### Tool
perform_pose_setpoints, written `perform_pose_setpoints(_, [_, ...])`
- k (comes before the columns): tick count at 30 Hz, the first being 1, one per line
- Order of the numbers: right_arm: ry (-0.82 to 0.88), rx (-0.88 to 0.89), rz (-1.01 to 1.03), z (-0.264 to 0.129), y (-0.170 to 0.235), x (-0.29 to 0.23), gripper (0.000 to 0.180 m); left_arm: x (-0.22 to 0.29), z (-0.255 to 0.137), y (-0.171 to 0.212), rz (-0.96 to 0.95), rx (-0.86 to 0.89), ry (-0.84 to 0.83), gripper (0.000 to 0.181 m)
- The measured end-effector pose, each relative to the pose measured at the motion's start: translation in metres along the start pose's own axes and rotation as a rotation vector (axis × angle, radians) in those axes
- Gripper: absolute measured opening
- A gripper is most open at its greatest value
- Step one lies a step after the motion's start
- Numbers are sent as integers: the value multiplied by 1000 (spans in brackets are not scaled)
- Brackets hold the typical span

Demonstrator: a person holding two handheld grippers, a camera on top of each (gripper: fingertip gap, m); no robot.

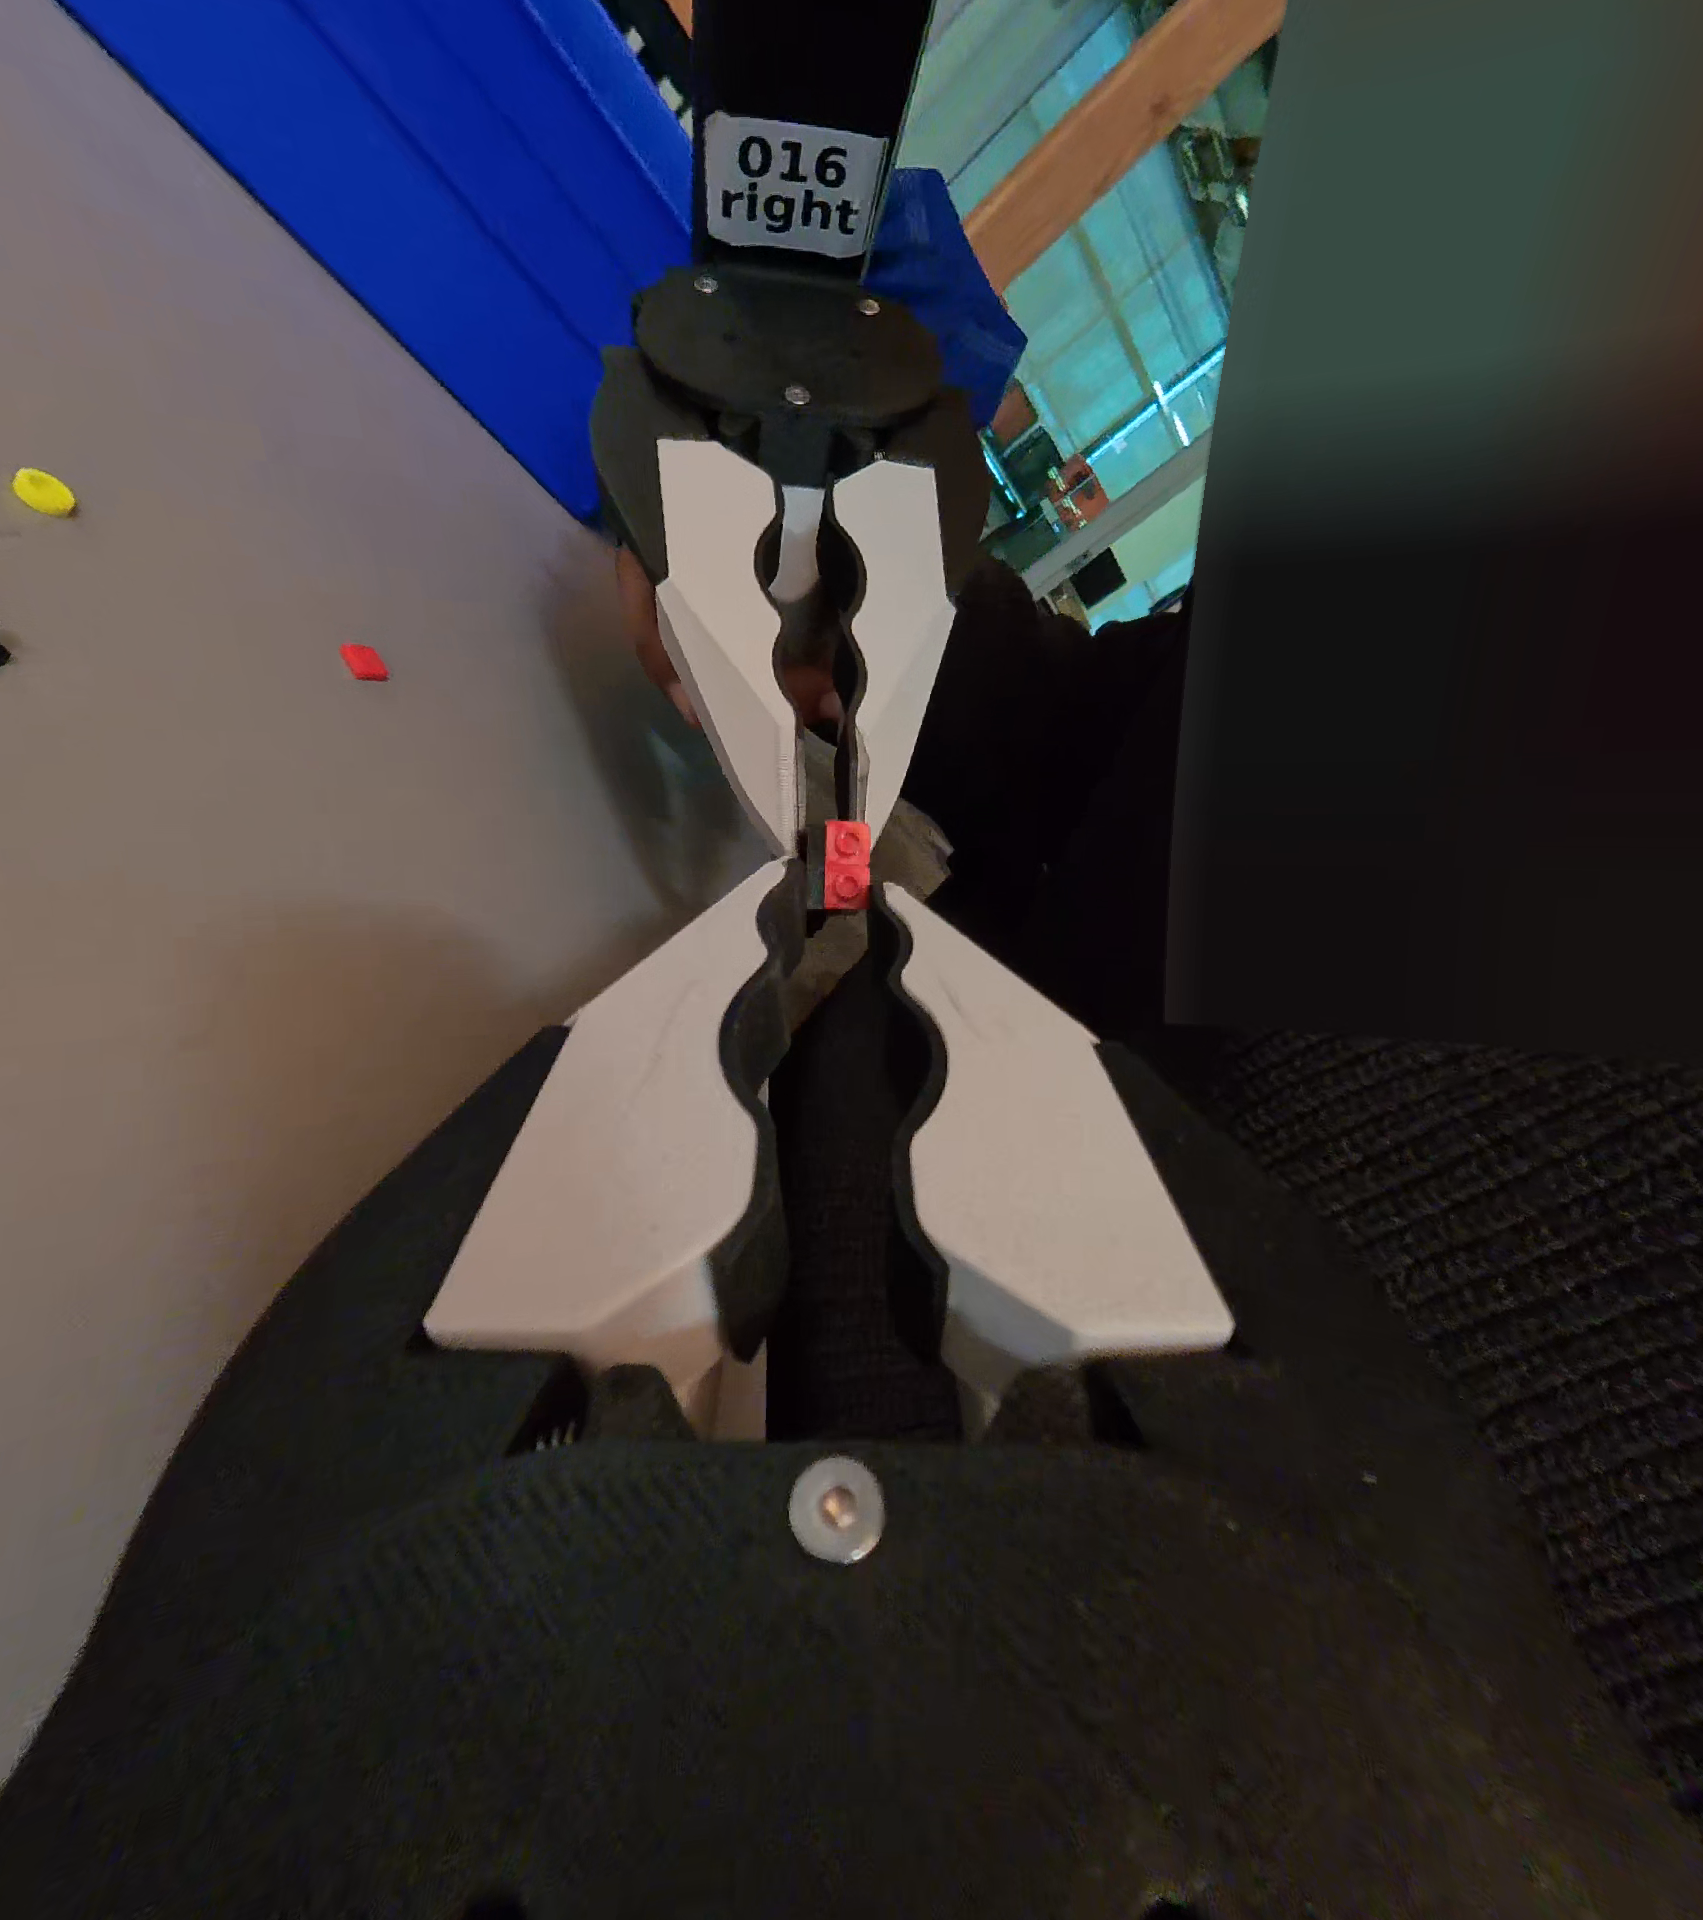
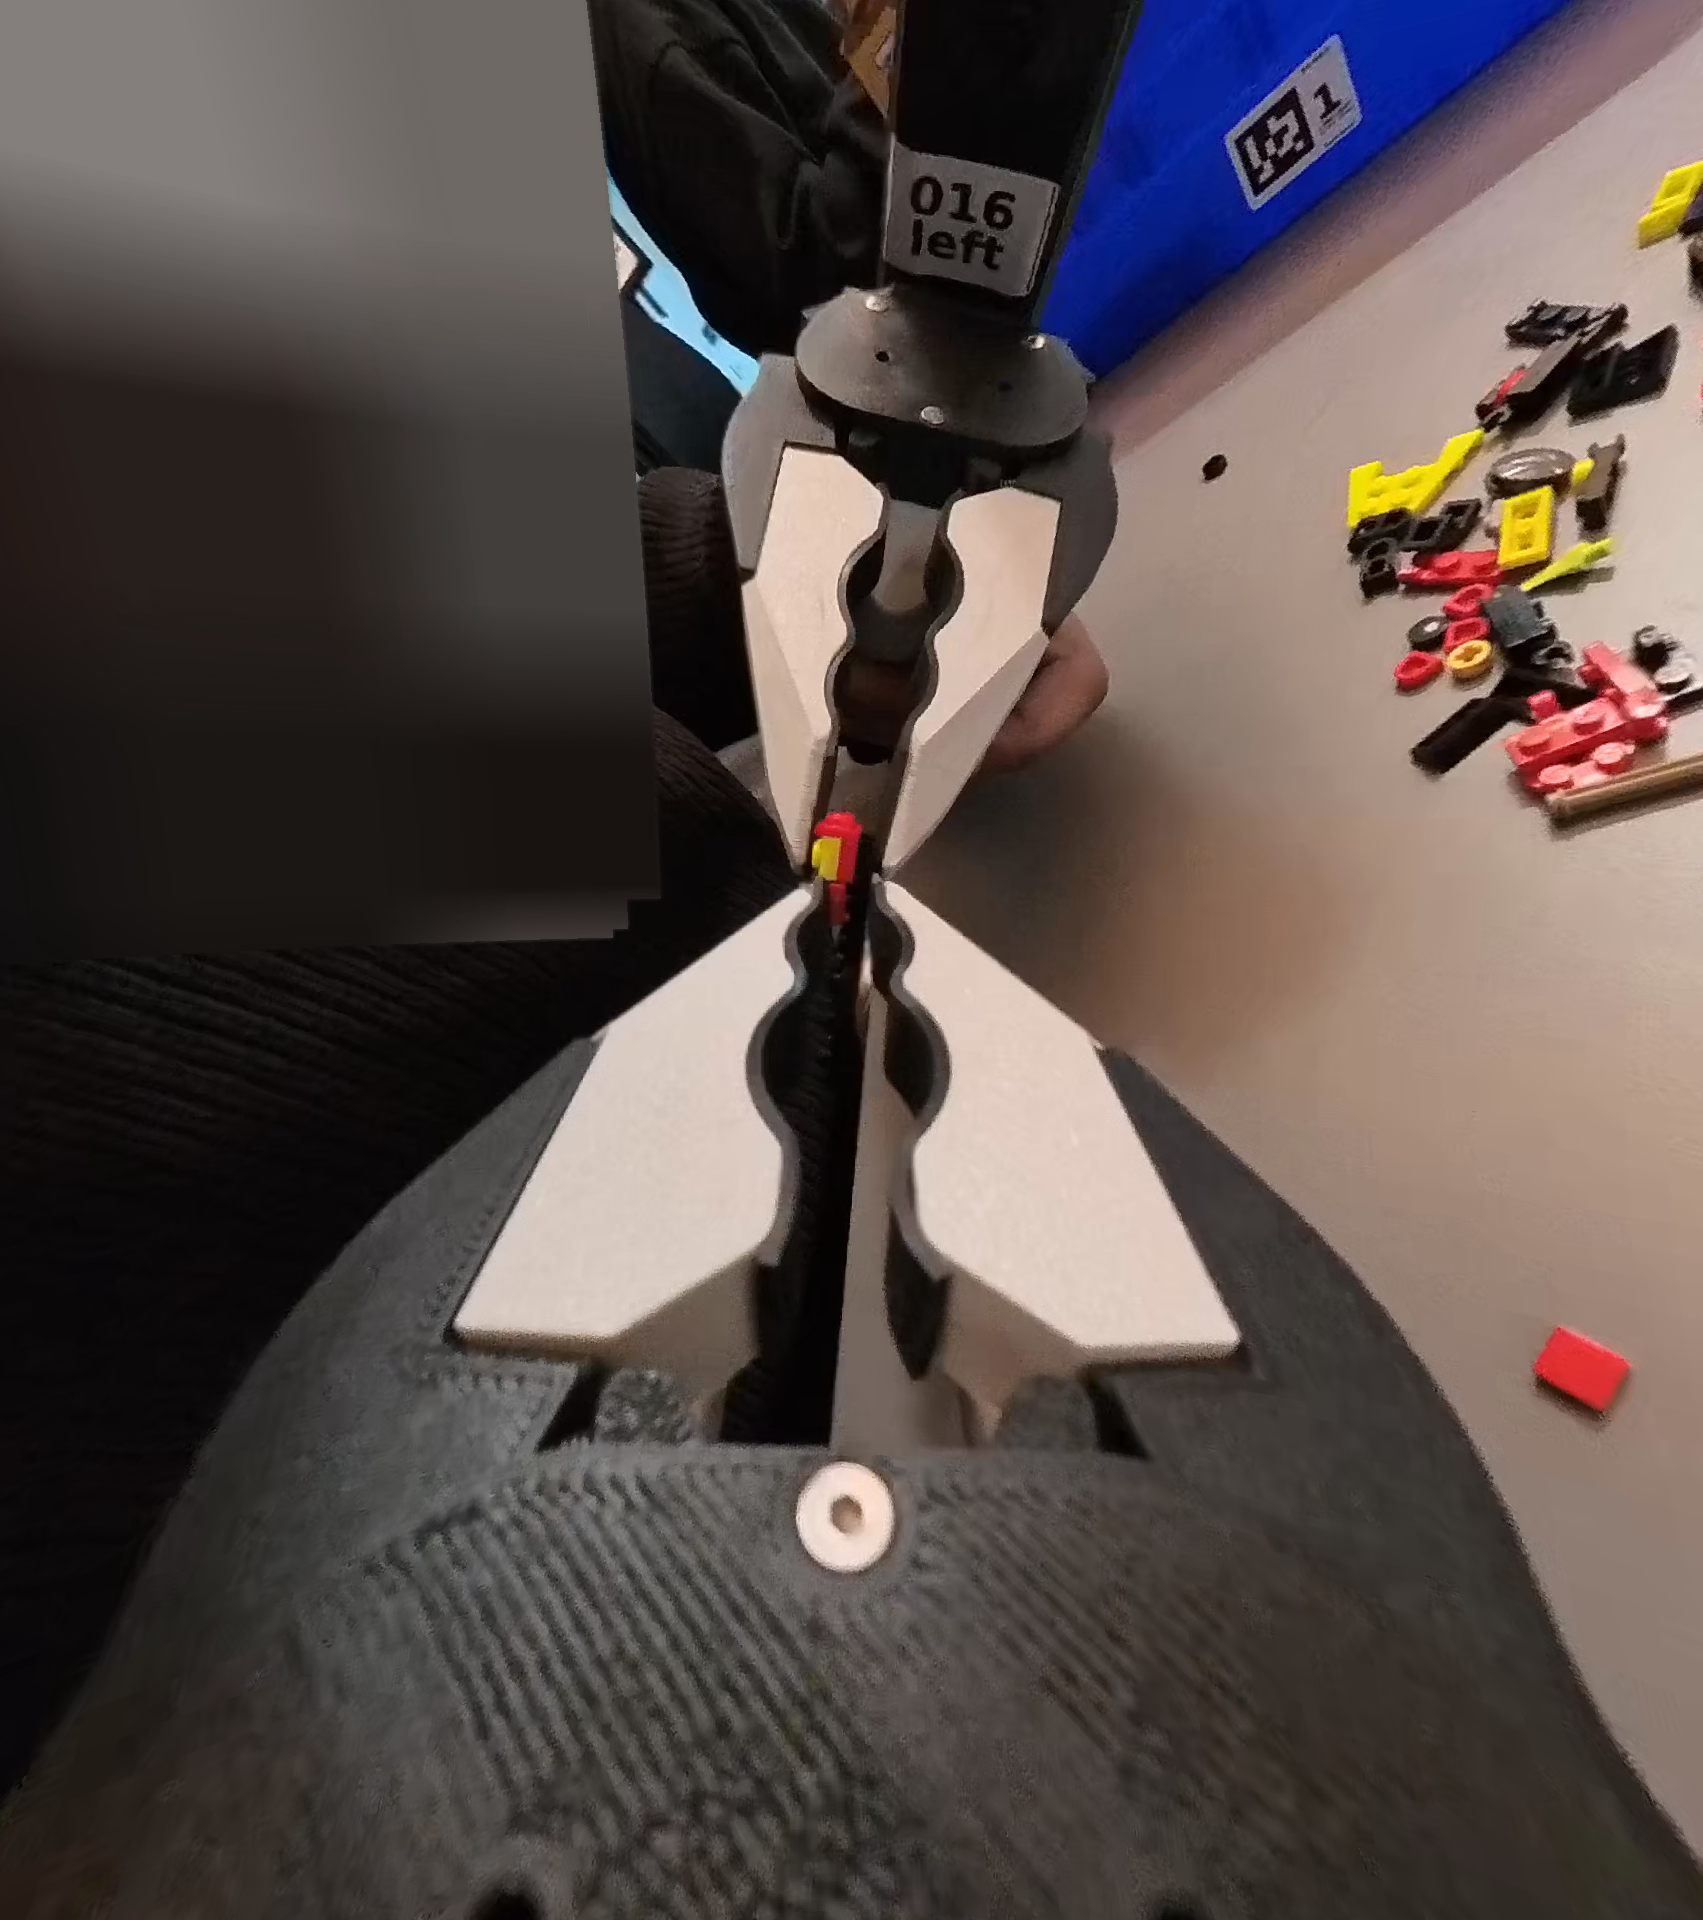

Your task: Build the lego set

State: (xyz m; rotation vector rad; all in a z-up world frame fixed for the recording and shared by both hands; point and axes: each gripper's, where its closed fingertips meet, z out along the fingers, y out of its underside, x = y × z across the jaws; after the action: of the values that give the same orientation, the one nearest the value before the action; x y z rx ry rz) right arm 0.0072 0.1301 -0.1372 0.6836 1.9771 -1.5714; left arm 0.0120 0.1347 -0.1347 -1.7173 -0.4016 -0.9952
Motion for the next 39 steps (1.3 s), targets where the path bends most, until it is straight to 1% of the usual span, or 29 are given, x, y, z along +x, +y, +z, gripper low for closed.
perform_pose_setpoints(10, [89,-33,-91,0,-1,4,4,-3,-1,-2,16,14,-30,8])
perform_pose_setpoints(17, [163,-68,-153,1,-1,8,4,-6,-3,-2,-6,18,-38,8])
perform_pose_setpoints(19, [200,-38,-184,1,-5,12,5,-10,-4,-4,-10,26,-60,8])
perform_pose_setpoints(24, [209,-22,-205,-1,-7,13,10,-9,-7,-9,-24,56,-44,9])
perform_pose_setpoints(29, [166,3,-161,-3,-8,10,14,-9,-7,-10,-24,58,-43,9])
perform_pose_setpoints(31, [167,-6,-158,-2,-6,11,5,-8,-7,-11,-27,64,-37,9])
perform_pose_setpoints(33, [169,-14,-156,-1,-5,12,6,-9,-6,-10,-29,59,-39,8])
perform_pose_setpoints(36, [196,3,-137,-6,-6,20,8,-18,-7,-8,-50,46,-88,9])
perform_pose_setpoints(39, [260,28,-105,-16,-8,35,9,-40,-15,-7,-107,59,-200,8])
